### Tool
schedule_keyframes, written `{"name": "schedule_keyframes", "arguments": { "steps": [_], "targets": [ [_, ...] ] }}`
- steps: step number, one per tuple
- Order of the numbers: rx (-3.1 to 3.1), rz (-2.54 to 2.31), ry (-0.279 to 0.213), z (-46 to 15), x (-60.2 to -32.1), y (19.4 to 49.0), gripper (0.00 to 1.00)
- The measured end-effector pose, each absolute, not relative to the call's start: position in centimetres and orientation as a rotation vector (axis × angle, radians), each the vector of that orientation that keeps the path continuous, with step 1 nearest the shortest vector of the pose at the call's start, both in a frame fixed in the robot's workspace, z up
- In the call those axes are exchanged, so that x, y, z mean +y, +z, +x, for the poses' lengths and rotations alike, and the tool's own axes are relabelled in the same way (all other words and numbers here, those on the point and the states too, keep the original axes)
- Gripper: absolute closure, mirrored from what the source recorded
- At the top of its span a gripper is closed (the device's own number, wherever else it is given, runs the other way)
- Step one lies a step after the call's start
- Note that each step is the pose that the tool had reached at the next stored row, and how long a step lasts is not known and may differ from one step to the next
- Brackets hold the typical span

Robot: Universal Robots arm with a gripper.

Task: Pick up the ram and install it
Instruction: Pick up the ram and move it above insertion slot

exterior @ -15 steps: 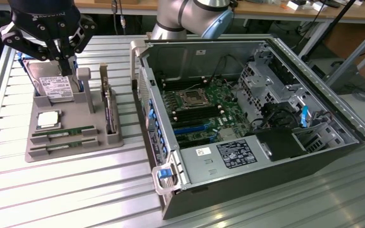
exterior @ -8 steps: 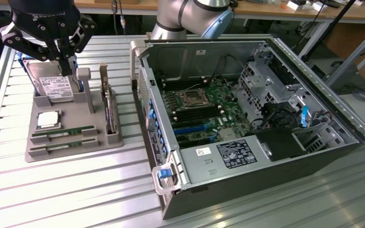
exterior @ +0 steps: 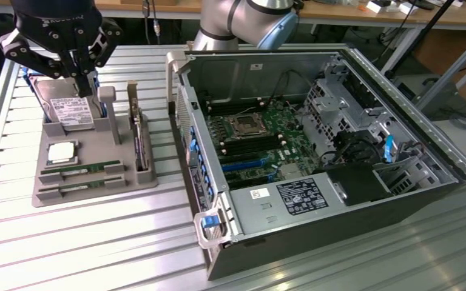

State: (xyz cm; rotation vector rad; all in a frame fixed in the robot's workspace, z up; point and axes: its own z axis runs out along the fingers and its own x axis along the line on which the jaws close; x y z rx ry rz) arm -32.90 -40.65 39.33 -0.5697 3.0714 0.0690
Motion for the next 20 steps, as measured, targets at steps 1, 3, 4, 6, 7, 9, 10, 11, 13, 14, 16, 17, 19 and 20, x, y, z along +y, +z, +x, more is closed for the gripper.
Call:
{"name": "schedule_keyframes", "arguments": {
  "steps": [1, 3, 4, 6, 7, 9, 10, 11, 13, 14, 16, 17, 19, 20],
  "targets": [
    [3.070, -0.580, 0.069, -32.90, -40.65, 39.33, 0.90],
    [3.067, -0.596, 0.069, -32.90, -40.65, 39.33, 0.90],
    [3.064, -0.610, 0.069, -32.90, -40.65, 39.33, 0.90],
    [3.060, -0.633, 0.069, -32.90, -40.65, 39.33, 0.90],
    [3.058, -0.643, 0.070, -32.90, -40.65, 39.33, 0.90],
    [3.053, -0.666, 0.070, -32.90, -40.65, 39.33, 0.90],
    [3.052, -0.675, 0.070, -32.90, -40.65, 39.33, 0.90],
    [3.050, -0.684, 0.070, -32.90, -40.65, 39.33, 0.90],
    [3.046, -0.704, 0.070, -32.89, -40.65, 39.33, 0.90],
    [3.043, -0.716, 0.070, -32.90, -40.65, 39.33, 0.90],
    [3.038, -0.737, 0.070, -32.90, -40.65, 39.33, 0.90],
    [3.037, -0.743, 0.070, -32.90, -40.65, 39.33, 0.90],
    [3.033, -0.757, 0.071, -32.90, -40.65, 39.33, 0.90],
    [3.032, -0.763, 0.071, -32.90, -40.65, 39.33, 0.90]
  ]
}}
